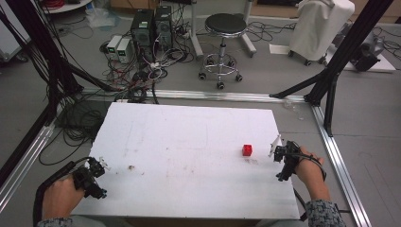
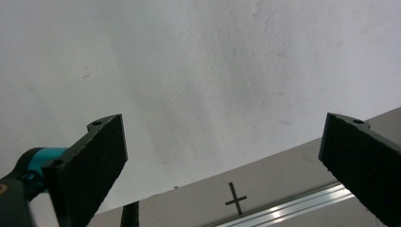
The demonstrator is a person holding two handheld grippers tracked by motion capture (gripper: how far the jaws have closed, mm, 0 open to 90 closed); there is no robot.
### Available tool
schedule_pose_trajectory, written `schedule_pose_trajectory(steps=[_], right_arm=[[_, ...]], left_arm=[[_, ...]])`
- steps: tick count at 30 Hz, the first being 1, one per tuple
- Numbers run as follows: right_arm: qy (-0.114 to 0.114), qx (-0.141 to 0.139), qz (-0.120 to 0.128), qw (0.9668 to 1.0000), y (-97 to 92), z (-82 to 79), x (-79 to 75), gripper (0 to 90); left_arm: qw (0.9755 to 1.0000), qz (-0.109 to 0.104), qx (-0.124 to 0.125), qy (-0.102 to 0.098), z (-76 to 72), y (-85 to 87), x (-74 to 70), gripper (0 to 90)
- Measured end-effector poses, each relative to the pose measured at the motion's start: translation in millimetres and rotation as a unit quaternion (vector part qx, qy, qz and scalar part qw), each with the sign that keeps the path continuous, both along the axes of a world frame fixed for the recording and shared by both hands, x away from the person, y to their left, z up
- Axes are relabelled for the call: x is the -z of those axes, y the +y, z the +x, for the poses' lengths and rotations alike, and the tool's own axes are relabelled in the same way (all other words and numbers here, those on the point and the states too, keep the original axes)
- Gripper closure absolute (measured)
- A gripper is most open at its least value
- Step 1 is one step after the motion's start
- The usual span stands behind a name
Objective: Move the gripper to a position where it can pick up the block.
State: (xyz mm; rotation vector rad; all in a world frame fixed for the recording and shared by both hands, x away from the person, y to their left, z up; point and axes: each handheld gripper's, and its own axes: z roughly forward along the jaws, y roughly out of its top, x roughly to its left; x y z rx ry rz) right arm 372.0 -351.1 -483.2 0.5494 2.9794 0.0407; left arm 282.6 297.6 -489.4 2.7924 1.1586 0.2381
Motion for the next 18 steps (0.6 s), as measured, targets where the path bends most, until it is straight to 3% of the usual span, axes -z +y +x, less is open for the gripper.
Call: schedule_pose_trajectory(steps=[3, 6, 13, 18], right_arm=[[0.0, -0.003, 0.001, 1.0, -0.6, 5.9, -2.0, 1.1], [0.015, -0.014, 0.002, 0.9998, -2.0, 18.2, -3.8, 1.1], [0.012, -0.028, 0.006, 0.9995, -1.0, 34.6, -7.7, 1.1], [0.007, -0.055, 0.006, 0.9985, 10.4, 49.8, -12.9, 1.1]], left_arm=[[1.0, -0.001, -0.001, 0.001, -0.2, -1.2, 0.3, 21.4], [1.0, 0.002, 0.001, 0.003, 0.1, -2.0, 1.1, 21.4], [1.0, 0.005, 0.005, 0.004, -0.5, -4.4, 1.8, 21.4], [1.0, 0.007, 0.004, 0.004, 0.1, -4.7, 2.5, 21.4]])
